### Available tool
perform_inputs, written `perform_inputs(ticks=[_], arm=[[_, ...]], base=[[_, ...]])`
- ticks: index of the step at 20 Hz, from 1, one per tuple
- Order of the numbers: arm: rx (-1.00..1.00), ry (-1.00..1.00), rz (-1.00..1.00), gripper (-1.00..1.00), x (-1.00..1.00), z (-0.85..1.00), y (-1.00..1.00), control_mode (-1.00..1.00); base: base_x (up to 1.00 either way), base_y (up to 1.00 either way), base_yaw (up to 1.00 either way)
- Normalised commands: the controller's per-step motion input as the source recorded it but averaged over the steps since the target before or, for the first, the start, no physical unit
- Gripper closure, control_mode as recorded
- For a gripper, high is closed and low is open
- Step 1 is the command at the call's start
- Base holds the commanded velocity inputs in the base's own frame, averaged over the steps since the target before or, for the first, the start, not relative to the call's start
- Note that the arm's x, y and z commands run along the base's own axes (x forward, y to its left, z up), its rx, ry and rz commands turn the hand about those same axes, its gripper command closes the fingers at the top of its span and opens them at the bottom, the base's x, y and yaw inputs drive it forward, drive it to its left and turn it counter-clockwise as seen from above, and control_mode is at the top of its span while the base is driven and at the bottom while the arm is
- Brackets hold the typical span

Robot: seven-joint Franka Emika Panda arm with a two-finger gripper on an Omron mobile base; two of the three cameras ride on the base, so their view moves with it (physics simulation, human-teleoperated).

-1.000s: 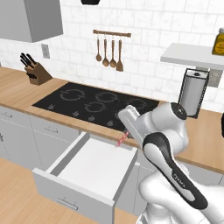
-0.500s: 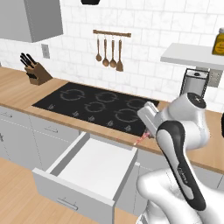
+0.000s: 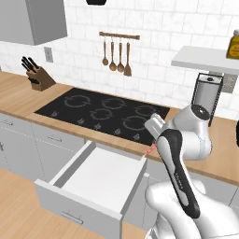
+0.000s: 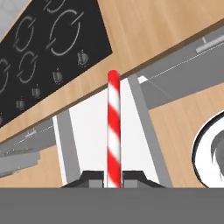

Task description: Take a straw from the drawer in front and place it inside the glass cup on the dining counter.

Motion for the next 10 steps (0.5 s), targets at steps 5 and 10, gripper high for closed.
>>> perform_inputs(ticks=[5,10], arm=[[-0.05,-0.07,0.0,1.0,0.16,-0.34,0.07,1.0],[0.0,0.0,0.0,1.0,0.0,0.0,0.0,1.0]], base=[[0.03,0.02,0.0],[-0.01,-0.01,0.07]])
